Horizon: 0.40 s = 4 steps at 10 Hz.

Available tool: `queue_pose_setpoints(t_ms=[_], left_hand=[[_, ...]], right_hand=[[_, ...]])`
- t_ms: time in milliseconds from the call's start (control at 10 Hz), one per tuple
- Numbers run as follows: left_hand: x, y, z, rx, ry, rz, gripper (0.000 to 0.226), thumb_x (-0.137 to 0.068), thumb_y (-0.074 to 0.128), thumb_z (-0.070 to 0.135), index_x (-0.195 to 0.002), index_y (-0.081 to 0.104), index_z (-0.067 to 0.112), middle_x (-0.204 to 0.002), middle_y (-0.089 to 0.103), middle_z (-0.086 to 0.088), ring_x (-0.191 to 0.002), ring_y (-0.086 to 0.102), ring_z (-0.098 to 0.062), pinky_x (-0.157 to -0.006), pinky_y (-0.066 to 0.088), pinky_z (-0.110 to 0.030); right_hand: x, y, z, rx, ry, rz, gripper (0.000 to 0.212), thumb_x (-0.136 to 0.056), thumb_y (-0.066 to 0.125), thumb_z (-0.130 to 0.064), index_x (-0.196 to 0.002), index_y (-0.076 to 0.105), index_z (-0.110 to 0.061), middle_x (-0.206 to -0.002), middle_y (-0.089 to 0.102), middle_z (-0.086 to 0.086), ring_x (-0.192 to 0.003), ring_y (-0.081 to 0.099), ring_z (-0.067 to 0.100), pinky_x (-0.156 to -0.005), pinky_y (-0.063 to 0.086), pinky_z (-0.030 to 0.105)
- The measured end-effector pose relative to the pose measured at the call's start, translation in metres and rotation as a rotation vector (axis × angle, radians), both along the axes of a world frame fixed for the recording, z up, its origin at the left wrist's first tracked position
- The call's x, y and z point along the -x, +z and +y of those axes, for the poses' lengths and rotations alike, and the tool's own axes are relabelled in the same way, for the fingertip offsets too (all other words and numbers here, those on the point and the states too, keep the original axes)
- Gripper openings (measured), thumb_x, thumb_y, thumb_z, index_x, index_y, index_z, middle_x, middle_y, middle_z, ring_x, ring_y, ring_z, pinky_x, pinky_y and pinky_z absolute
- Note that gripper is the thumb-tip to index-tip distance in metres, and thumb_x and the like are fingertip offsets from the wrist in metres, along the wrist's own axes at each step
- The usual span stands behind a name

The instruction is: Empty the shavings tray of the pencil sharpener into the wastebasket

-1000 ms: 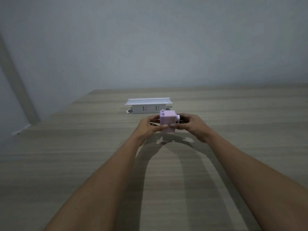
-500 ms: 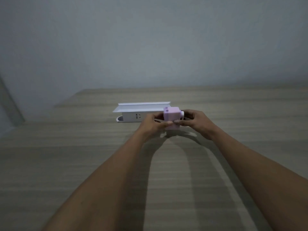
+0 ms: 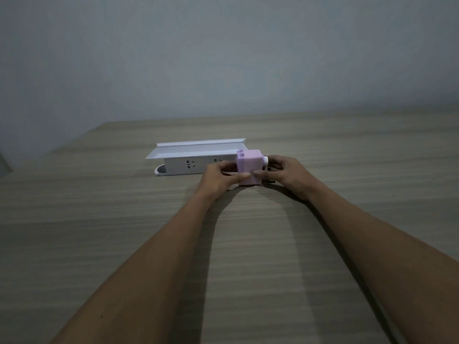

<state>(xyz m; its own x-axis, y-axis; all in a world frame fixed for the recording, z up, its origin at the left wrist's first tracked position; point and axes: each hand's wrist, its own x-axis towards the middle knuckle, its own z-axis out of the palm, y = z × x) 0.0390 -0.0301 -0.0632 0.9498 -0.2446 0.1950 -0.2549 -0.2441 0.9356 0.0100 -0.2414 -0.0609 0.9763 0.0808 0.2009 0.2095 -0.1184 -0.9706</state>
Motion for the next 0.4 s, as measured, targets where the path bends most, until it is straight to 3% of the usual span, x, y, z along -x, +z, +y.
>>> queue_pose_setpoints(t_ms=[100, 200, 300, 400], left_hand=[[0.003, 0.002, 0.001, -0.038, 0.008, 0.018, 0.068, -0.073, 0.087, 0.022, -0.132, 0.061, 0.003, -0.124, 0.07, -0.012, -0.109, 0.07, -0.023, -0.096, 0.056, -0.037], [0.008, 0.007, 0.008, -0.055, 0.031, 0.062, 0.089, -0.069, 0.09, 0.025, -0.144, 0.047, 0.005, -0.13, 0.06, -0.012, -0.114, 0.063, -0.026, -0.098, 0.054, -0.04], [0.023, 0.023, 0.022, -0.101, 0.073, 0.056, 0.088, -0.071, 0.088, 0.032, -0.144, 0.046, 0.008, -0.129, 0.056, -0.01, -0.115, 0.06, -0.025, -0.1, 0.053, -0.042], [0.042, 0.037, 0.034, -0.153, 0.14, 0.005, 0.067, -0.083, 0.079, 0.031, -0.138, 0.05, 0.006, -0.126, 0.057, -0.014, -0.108, 0.06, -0.023, -0.094, 0.052, -0.035]], right_hand=[[0.001, 0.0, 0.001, 0.017, -0.005, 0.005, 0.05, -0.078, 0.082, -0.003, -0.126, 0.068, -0.001, -0.118, 0.075, 0.015, -0.114, 0.07, 0.029, -0.086, 0.06, 0.03], [0.009, 0.005, 0.003, 0.065, 0.003, 0.002, 0.053, -0.075, 0.085, -0.005, -0.126, 0.069, -0.003, -0.118, 0.076, 0.012, -0.114, 0.07, 0.027, -0.097, 0.058, 0.035], [0.021, 0.011, 0.006, 0.126, -0.05, -0.033, 0.06, -0.074, 0.088, -0.017, -0.129, 0.067, -0.005, -0.124, 0.074, 0.009, -0.12, 0.068, 0.024, -0.104, 0.053, 0.04], [0.037, 0.023, 0.011, 0.251, -0.215, -0.062, 0.067, -0.084, 0.081, -0.029, -0.14, 0.057, -0.001, -0.138, 0.063, 0.011, -0.129, 0.06, 0.025, -0.11, 0.046, 0.038]])
